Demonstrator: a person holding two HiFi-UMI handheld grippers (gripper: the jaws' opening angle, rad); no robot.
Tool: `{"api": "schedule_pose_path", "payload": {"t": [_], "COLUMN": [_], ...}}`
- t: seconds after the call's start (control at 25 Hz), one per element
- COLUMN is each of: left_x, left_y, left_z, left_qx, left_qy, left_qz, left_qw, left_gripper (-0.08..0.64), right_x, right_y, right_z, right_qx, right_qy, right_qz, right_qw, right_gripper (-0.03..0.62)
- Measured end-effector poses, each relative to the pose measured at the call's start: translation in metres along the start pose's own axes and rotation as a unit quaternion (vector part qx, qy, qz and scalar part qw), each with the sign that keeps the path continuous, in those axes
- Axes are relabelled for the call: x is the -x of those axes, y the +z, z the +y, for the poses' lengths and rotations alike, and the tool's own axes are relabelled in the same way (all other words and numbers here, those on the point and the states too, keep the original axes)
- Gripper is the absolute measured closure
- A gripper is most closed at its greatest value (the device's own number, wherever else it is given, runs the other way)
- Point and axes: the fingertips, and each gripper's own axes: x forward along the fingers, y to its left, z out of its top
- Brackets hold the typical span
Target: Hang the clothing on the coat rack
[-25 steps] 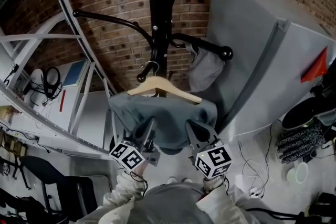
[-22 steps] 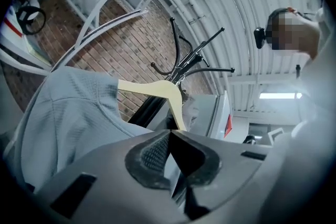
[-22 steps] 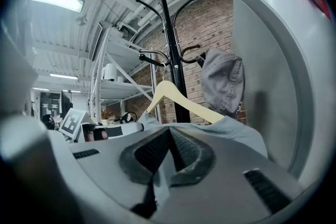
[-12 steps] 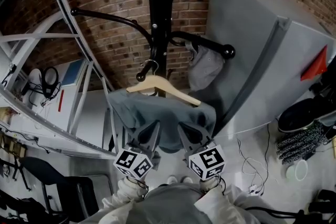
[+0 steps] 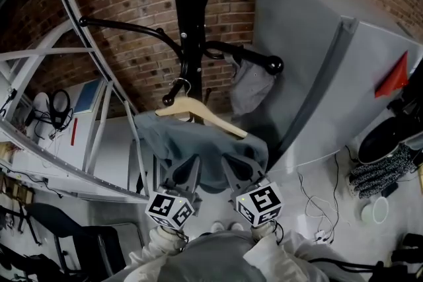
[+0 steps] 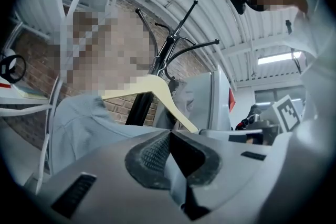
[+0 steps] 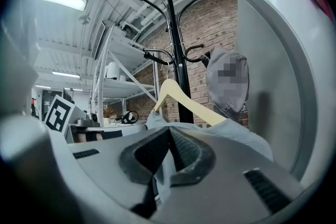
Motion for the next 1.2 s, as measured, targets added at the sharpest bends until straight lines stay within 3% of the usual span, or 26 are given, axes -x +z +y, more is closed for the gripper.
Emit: {"api": "schedule_pose_path", "payload": {"t": [0.76,1.2], "left_x": [0.002,-0.002], "left_y": [0.013,0.007], "left_z": [-0.004,0.002], "left_qx": [-0.063,-0.066], "left_qy": [0.033,0.042], "left_qz": [-0.017,-0.012], "left_qw": [0.9973,0.9968], "left_gripper": [0.551,0.551], "right_x": [0.001,-0.003], "right_y": [0.012,0.007], "right_z": [0.004,0.001], "right_qx": [0.021,0.018], "right_qy": [0.005,0.007], "right_qz": [-0.021,-0.014], "right_qw": [1.0,1.0], "right_gripper": [0.569,0.569]}}
